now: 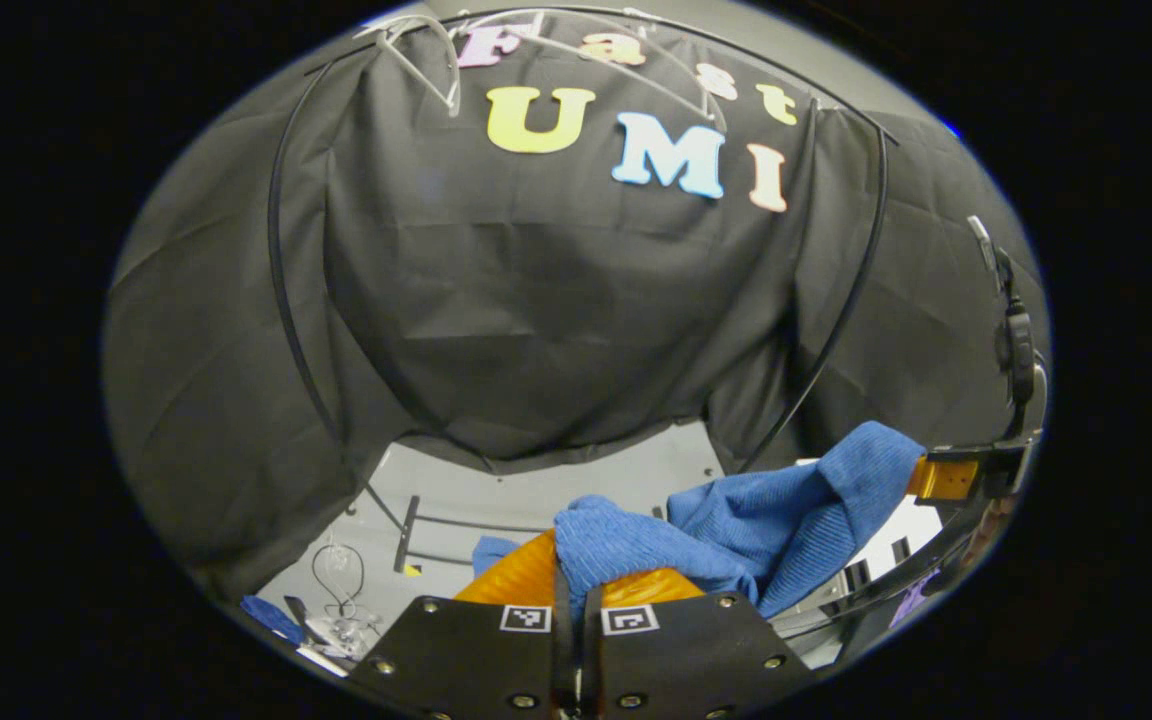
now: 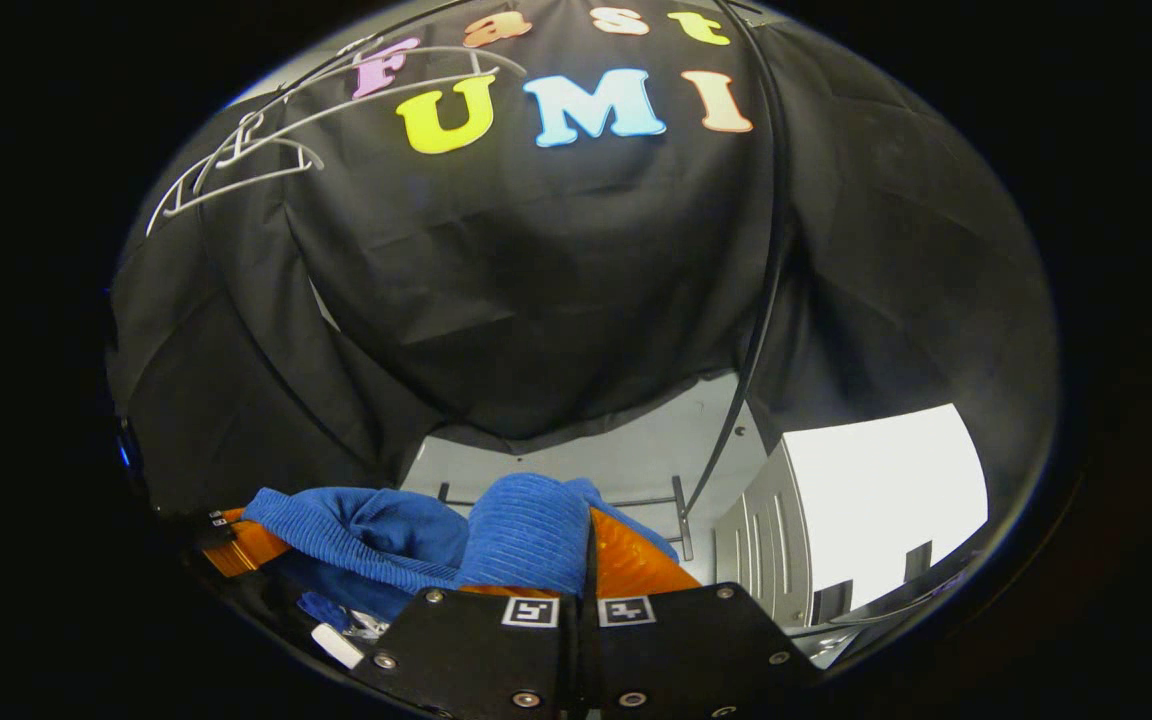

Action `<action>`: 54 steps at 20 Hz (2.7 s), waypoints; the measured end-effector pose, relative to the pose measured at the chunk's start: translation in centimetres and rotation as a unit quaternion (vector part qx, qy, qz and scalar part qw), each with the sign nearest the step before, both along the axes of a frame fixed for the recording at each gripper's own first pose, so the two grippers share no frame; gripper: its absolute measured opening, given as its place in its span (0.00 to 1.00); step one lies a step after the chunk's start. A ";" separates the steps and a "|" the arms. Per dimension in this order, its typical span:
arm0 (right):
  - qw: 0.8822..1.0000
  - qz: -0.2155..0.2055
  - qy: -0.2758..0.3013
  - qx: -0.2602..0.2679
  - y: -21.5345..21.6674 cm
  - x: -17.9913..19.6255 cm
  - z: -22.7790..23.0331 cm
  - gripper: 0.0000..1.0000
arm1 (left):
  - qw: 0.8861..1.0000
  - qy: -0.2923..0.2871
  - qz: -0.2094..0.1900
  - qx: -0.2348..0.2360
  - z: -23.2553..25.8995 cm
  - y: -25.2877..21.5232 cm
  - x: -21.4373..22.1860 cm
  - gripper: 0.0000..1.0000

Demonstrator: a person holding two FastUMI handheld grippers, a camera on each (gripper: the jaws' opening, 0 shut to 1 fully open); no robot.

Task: Grasp the clothes on the hanger with both hands and then place them into the laundry hamper below.

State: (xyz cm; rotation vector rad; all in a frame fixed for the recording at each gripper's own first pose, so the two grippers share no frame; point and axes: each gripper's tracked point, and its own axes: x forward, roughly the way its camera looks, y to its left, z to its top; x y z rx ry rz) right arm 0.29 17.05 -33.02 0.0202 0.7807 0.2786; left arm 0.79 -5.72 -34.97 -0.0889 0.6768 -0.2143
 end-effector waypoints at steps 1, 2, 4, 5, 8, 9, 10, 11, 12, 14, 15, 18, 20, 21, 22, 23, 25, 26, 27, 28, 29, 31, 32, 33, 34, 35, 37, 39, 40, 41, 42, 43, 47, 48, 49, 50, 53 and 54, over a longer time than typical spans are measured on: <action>1.000 0.007 0.006 -0.007 0.3 -0.1 -1.2 0.00 | 1.000 0.007 -0.005 0.005 -1.4 0.0 0.0 0.04; 1.000 0.012 0.016 -0.011 0.5 -0.4 -2.6 0.01 | 1.000 0.014 -0.009 0.007 -2.7 -0.1 0.2 0.03; 0.999 0.015 0.034 -0.011 0.7 -1.0 -4.7 0.00 | 1.000 0.028 -0.011 0.006 -5.4 -0.7 0.9 0.03; 0.999 0.013 0.039 -0.007 0.9 -1.1 -5.4 0.01 | 0.999 0.032 -0.011 0.006 -6.6 -0.9 1.2 0.03; 0.998 0.012 0.063 -0.014 1.5 -1.3 -8.5 0.01 | 0.999 0.053 0.002 0.013 -10.2 -0.4 0.9 0.03; 0.997 0.011 0.073 -0.015 1.6 -1.5 -9.5 0.01 | 0.998 0.059 0.004 0.014 -11.2 -0.3 0.8 0.03; 0.996 0.008 0.083 -0.011 1.7 -1.7 -10.4 0.01 | 0.998 0.062 0.004 0.015 -12.0 -0.4 0.8 0.04; 0.996 0.002 0.088 -0.007 1.8 -1.7 -10.7 0.02 | 0.998 0.064 0.001 0.019 -12.7 -0.4 0.8 0.04; 0.996 -0.003 0.091 -0.007 1.7 -1.6 -11.1 0.02 | 0.998 0.067 -0.004 0.023 -13.1 -0.7 0.8 0.04; 0.995 -0.008 0.098 -0.013 1.5 -1.7 -11.7 0.02 | 0.997 0.070 -0.012 0.031 -13.6 -0.8 0.9 0.05; 0.995 -0.009 0.101 -0.014 1.6 -1.7 -12.0 0.02 | 0.997 0.073 -0.018 0.028 -13.8 -1.0 1.0 0.05; 0.993 -0.007 0.116 -0.021 1.5 -2.3 -12.8 0.03 | 0.995 0.087 -0.026 0.028 -14.7 -1.4 0.8 0.04; 0.992 -0.006 0.124 -0.024 1.8 -2.8 -13.3 0.04 | 0.995 0.094 -0.031 0.035 -15.4 -1.3 0.6 0.04; 0.992 -0.007 0.127 -0.026 1.8 -2.9 -13.5 0.03 | 0.994 0.096 -0.033 0.037 -15.6 -1.2 0.5 0.05; 0.991 -0.008 0.129 -0.027 1.9 -3.0 -13.7 0.04 | 0.994 0.098 -0.035 0.038 -15.9 -1.1 0.3 0.04; 0.991 -0.008 0.132 -0.027 1.9 -3.2 -13.9 0.04 | 0.994 0.100 -0.038 0.039 -16.0 -1.1 0.2 0.04; 0.990 -0.010 0.137 -0.030 2.1 -3.4 -14.2 0.03 | 0.993 0.102 -0.044 0.044 -16.4 -0.9 0.0 0.04; 0.990 -0.011 0.139 -0.032 2.1 -3.5 -14.4 0.03 | 0.992 0.103 -0.047 0.046 -16.7 -0.8 -0.1 0.04; 0.989 -0.012 0.141 -0.034 2.2 -3.5 -14.4 0.03 | 0.992 0.106 -0.048 0.045 -16.9 -0.8 -0.2 0.04; 0.989 -0.013 0.144 -0.035 2.2 -3.8 -14.5 0.03 | 0.992 0.108 -0.049 0.042 -16.9 -0.9 -0.2 0.04; 0.988 -0.013 0.148 -0.036 2.2 -3.9 -14.4 0.04 | 0.992 0.110 -0.051 0.041 -16.9 -0.8 -0.3 0.04; 0.987 -0.014 0.156 -0.039 2.2 -4.2 -14.3 0.06 | 0.991 0.117 -0.054 0.041 -16.9 -0.7 -0.5 0.04; 0.986 -0.011 0.163 -0.040 2.3 -4.5 -14.7 0.07 | 0.990 0.123 -0.057 0.042 -17.1 -0.5 -0.8 0.04; 0.984 -0.007 0.173 -0.047 2.2 -4.8 -15.0 0.07 | 0.988 0.132 -0.061 0.042 -17.7 -0.5 -1.2 0.04; 0.981 -0.005 0.184 -0.054 2.0 -5.3 -15.4 0.08 | 0.987 0.141 -0.064 0.043 -18.2 -0.3 -1.5 0.05; 0.979 -0.005 0.197 -0.060 1.8 -5.7 -15.7 0.09 | 0.986 0.149 -0.068 0.041 -18.4 -0.1 -1.9 0.05; 0.973 -0.003 0.221 -0.060 2.2 -6.7 -15.8 0.12 | 0.984 0.157 -0.077 0.043 -18.9 0.3 -2.6 0.08; 0.974 0.001 0.224 -0.042 2.8 -7.0 -15.0 0.16 | 0.984 0.149 -0.092 0.028 -18.3 0.0 -2.8 0.11; 0.975 0.004 0.221 -0.033 3.2 -7.2 -14.6 0.26 | 0.984 0.144 -0.100 0.019 -17.6 -0.1 -3.0 0.27; 0.975 0.003 0.218 -0.030 3.2 -7.1 -14.1 0.38 | 0.984 0.139 -0.108 0.007 -17.1 -0.4 -3.1 0.43; 0.976 0.001 0.217 -0.028 3.0 -7.1 -13.8 0.51 | 0.984 0.137 -0.112 0.005 -16.6 -0.3 -3.5 0.60; 0.976 0.000 0.215 -0.025 2.9 -7.1 -13.5 0.63 | 0.984 0.135 -0.113 0.010 -16.3 0.2 -3.6 0.76; 0.981 -0.018 0.188 -0.031 0.9 -6.6 -11.6 0.96 | 0.985 0.125 -0.119 0.018 -14.8 0.6 -4.2 0.93; 0.983 -0.023 0.180 -0.031 0.2 -6.5 -11.0 0.96 | 0.985 0.122 -0.122 0.014 -14.1 0.2 -4.5 0.93; 0.985 -0.028 0.170 -0.027 -0.4 -6.2 -10.1 0.96 | 0.985 0.118 -0.125 0.012 -13.3 -0.1 -4.6 0.93; 0.986 -0.033 0.159 -0.024 -1.0 -6.1 -9.5 0.95 | 0.985 0.111 -0.129 0.013 -12.3 -0.1 -4.9 0.88; 0.992 -0.044 0.113 -0.022 -3.8 -4.9 -6.6 0.95 | 0.988 0.081 -0.129 0.024 -9.0 -0.6 -4.7 0.88; 0.994 -0.046 0.096 -0.018 -4.6 -4.5 -5.8 0.92 | 0.989 0.072 -0.123 0.025 -7.7 -0.9 -4.6 0.93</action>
